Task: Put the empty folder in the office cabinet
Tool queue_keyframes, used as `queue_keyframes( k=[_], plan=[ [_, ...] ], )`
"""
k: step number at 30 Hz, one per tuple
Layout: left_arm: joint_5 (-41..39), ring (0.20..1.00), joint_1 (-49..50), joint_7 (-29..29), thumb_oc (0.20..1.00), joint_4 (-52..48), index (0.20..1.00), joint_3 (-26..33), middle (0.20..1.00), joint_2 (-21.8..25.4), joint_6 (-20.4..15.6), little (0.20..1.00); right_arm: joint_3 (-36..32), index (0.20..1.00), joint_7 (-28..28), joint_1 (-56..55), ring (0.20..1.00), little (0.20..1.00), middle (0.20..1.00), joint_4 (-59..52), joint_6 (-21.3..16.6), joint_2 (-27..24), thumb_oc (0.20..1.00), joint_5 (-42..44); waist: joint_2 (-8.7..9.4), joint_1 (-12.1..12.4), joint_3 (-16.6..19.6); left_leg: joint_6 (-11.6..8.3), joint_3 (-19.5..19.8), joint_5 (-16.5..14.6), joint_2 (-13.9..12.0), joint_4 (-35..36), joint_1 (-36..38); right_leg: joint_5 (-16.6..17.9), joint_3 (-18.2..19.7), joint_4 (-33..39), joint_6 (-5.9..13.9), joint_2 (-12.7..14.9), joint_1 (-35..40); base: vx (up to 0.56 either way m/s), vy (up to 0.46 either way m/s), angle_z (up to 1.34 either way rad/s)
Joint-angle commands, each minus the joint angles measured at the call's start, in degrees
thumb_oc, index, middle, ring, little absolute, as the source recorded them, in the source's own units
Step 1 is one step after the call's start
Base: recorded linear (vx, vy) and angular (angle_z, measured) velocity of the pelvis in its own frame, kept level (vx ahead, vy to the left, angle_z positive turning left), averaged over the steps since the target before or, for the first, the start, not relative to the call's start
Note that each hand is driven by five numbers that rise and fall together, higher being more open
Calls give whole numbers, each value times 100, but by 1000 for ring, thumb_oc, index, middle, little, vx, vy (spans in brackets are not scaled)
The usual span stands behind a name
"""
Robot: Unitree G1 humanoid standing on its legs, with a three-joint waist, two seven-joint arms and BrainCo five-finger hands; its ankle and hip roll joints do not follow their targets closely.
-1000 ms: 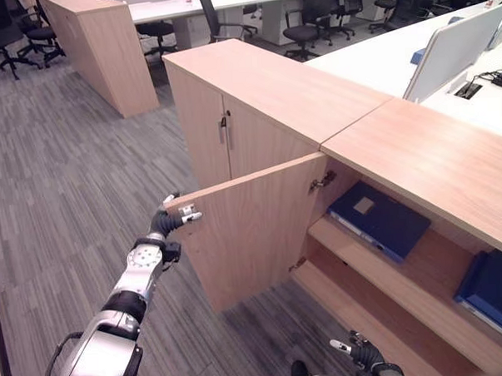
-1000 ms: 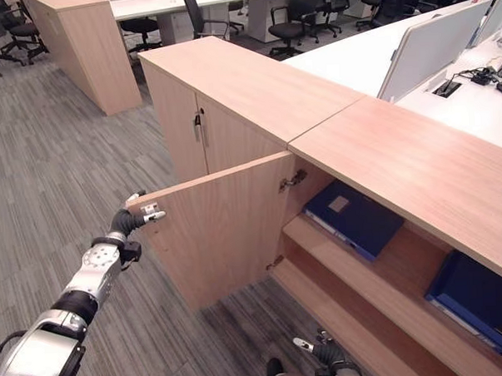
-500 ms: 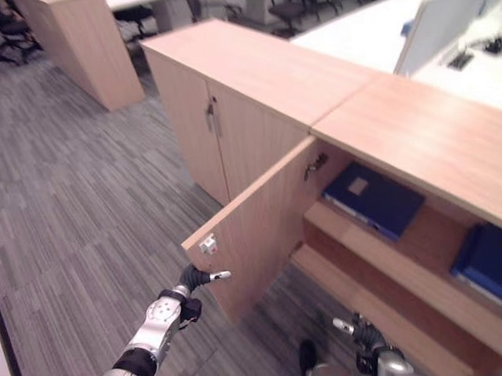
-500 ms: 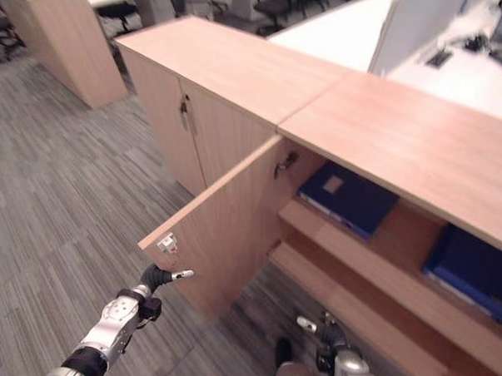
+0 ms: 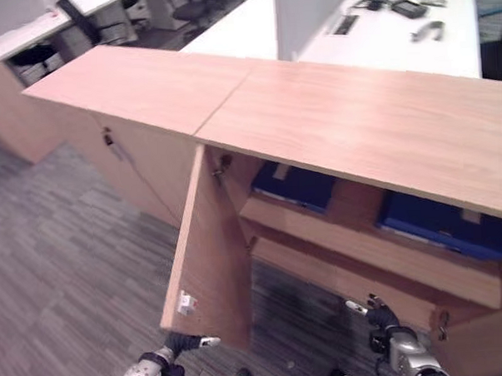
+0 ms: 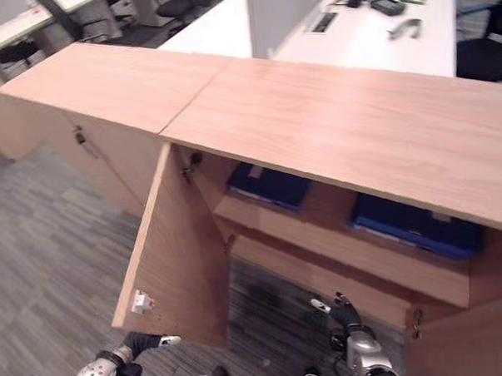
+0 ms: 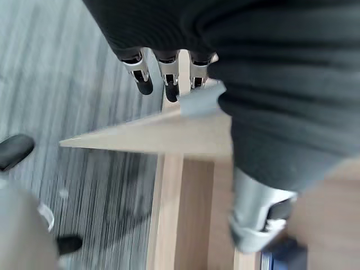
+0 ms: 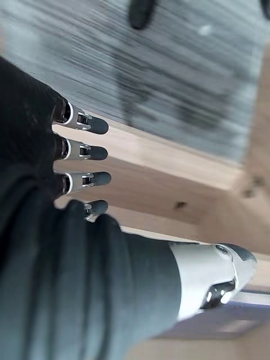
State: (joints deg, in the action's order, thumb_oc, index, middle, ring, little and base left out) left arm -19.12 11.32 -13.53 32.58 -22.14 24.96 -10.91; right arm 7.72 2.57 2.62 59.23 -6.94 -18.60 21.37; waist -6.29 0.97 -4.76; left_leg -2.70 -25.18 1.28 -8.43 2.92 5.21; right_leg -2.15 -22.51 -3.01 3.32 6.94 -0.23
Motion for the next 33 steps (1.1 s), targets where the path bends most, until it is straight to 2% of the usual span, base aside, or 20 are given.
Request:
queue_keyframes(
  k=[1, 4, 6, 7, 8, 9, 10, 12, 13, 14, 15, 16, 19, 25, 27, 33],
  plan=[
    [-8, 1000, -904, -195, 1000, -384, 1000, -232, 1000, -533, -226, 1000, -91, 1000, 51, 430, 1000, 1000, 1000, 324, -144, 153, 1000, 77, 34, -352, -28, -70, -261, 382, 116, 49, -300, 26, 226, 381, 682, 442, 670, -41, -117, -15],
    [-27, 1000, -976, -161, 1000, -369, 1000, -269, 1000, -649, -217, 1000, -152, 1000, 75, 424, 1000, 1000, 1000, 435, -136, 87, 1000, 93, -15, -480, -65, -141, -326, 440, 22, -18, -286, -8, 370, 447, 633, 343, 698, -25, -121, -46],
    [-102, 1000, -1087, -104, 1000, -324, 1000, -310, 1000, -791, -202, 1000, -221, 1000, 114, 384, 1000, 1000, 1000, 556, -148, 23, 1000, 140, -41, -612, -119, -255, -266, 463, -148, -206, -296, -61, 597, 492, 534, 211, 721, -26, -209, -52],
    [-153, 1000, -1147, -90, 1000, -326, 1000, -341, 1000, -835, -195, 1000, -243, 1000, 137, 350, 1000, 1000, 1000, 610, -154, 13, 1000, 166, 5, -668, -162, -329, -128, 416, -267, -460, -344, -88, 740, 555, 471, 134, 760, -10, -154, -66],
    [-153, 1000, -1147, -90, 1000, -326, 1000, -341, 1000, -835, -195, 1000, -243, 1000, 137, 350, 1000, 1000, 1000, 610, -154, 13, 1000, 166, 5, -668, -163, -330, -127, 414, -268, -463, -345, -87, 740, 556, 470, 133, 760, -15, -126, -57],
    [-184, 1000, -1182, -59, 1000, -364, 1000, -377, 1000, -838, -201, 1000, -218, 1000, 160, 370, 1000, 1000, 1000, 650, -159, 6, 1000, 188, 36, -653, -206, -362, 128, 397, -301, -644, -437, -95, 906, 571, 412, 85, 719, 41, -71, -38],
    [-259, 1000, -1205, 34, 1000, -400, 1000, -438, 1000, -873, -218, 1000, -116, 1000, 174, 459, 1000, 1000, 1000, 755, -142, -32, 1000, 233, 103, -424, -288, -331, 1338, 270, -51, -830, -613, -124, 1265, 642, 399, 69, 686, 60, -109, -48],
    [-333, 1000, -1251, 110, 1000, -353, 1000, -501, 1000, -921, -231, 1000, -25, 1000, 187, 509, 1000, 1000, 1000, 856, -139, -35, 1000, 230, 179, -215, -300, -284, 2626, 105, 305, -690, -789, -101, 1623, 715, 405, 38, 645, 100, -91, -122],
    [-357, 1000, -1257, 120, 1000, -339, 1000, -508, 1000, -938, -240, 1000, -14, 1000, 190, 510, 1000, 1000, 1000, 907, -138, -33, 1000, 219, 202, -148, -276, -280, 3123, 123, 449, -574, -874, -49, 1820, 743, 412, 1, 590, 70, -49, -192],
    [-358, 1000, -1256, 120, 1000, -335, 1000, -513, 1000, -938, -243, 1000, -16, 1000, 189, 508, 1000, 1000, 1000, 911, -141, -31, 1000, 219, 207, -158, -271, -277, 3136, 119, 457, -566, -868, -65, 1807, 741, 413, 8, 599, 73, -46, -157],
    [-316, 1000, -1287, 163, 1000, -339, 1000, -540, 1000, -927, -235, 1000, -6, 1000, 184, 516, 1000, 1000, 1000, 929, -146, -34, 1000, 220, 219, -96, -283, -273, 3463, 211, 607, -505, -1047, -25, 1954, 754, 431, -55, 595, 68, -39, -83],
    [-342, 1000, -1276, 151, 1000, -349, 1000, -517, 1000, -937, -253, 1000, 7, 1000, 163, 532, 1000, 1000, 1000, 952, -142, -3, 1000, 198, 235, -89, -265, -272, 3576, 157, 644, -347, -955, -61, 2015, 742, 436, -79, 599, 81, -47, -25],
    [-201, 1000, -1418, 245, 1000, -179, 1000, -438, 1000, -978, -275, 1000, 51, 1000, 112, 428, 1000, 1000, 1000, 849, -133, 149, 1000, 142, 269, -216, -62, -249, 3207, 180, 526, 77, -529, -33, 2131, 766, 458, -157, 653, 131, 22, -62],
    [-100, 1000, -2019, 760, 1000, 523, 1000, -140, 1000, -1106, -377, 1000, 324, 1000, 48, 261, 1000, 1000, 1000, 604, -120, 412, 1000, 46, 411, -438, 130, -188, 2794, 73, 493, 208, -165, 39, 2304, 742, 505, -106, 662, 114, 50, -37],
    [-86, 1000, -2407, 1024, 1000, 757, 1000, 69, 1000, -1031, -426, 1000, 431, 1000, 23, 159, 1000, 1000, 1000, 599, -84, 474, 1000, -92, 473, -538, 238, -138, 2605, -20, 500, 208, -47, 109, 2425, 739, 550, -71, 650, 80, 51, -35],
    [-232, 1000, -3059, 1290, 1000, 1428, 1000, 468, 1000, -790, -446, 1000, 482, 1000, -57, -38, 1000, 1000, 1000, 600, -40, 492, 1000, -220, 536, -699, 405, -106, 2287, -138, 510, 208, 88, 174, 2576, 735, 643, 20, 633, 69, 53, -22]
  ],
)
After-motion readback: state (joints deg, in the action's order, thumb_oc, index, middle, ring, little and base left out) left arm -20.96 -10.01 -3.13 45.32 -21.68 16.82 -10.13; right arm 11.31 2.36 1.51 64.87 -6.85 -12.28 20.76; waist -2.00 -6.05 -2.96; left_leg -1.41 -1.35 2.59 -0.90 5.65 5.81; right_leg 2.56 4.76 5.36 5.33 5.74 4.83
